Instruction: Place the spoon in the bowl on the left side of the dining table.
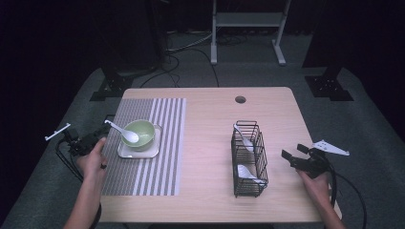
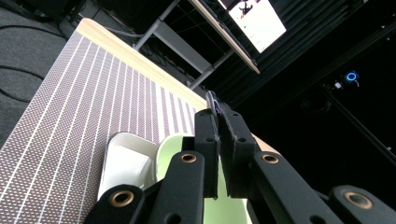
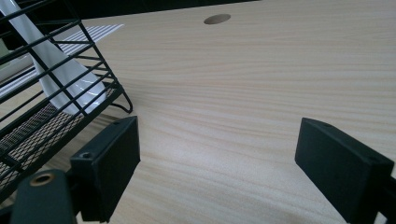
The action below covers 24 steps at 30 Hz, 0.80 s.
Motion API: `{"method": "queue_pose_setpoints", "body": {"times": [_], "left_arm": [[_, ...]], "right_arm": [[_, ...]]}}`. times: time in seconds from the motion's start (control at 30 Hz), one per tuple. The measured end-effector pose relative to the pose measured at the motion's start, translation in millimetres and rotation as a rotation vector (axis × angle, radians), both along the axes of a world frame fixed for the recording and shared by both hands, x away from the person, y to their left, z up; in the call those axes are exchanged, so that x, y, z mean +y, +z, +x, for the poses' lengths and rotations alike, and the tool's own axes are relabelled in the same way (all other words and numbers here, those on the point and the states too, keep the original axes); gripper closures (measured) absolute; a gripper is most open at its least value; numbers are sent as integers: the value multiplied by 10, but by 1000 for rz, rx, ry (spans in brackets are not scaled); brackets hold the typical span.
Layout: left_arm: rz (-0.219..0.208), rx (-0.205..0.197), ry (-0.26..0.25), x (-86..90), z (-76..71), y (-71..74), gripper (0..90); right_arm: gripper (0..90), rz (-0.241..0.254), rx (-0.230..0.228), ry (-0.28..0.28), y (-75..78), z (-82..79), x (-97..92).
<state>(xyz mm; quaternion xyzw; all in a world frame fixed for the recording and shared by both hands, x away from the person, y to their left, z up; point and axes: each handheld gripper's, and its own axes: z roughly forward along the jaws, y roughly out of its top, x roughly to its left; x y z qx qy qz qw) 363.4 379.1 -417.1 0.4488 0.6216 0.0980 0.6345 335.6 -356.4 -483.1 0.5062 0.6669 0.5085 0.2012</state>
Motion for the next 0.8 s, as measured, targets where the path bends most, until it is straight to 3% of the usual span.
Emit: {"method": "queue_pose_setpoints", "body": {"times": [0.8], "left_arm": [[6, 36, 1, -19, 45, -150, 860]], "right_arm": [[129, 3, 3, 0, -1, 2, -4]]}}
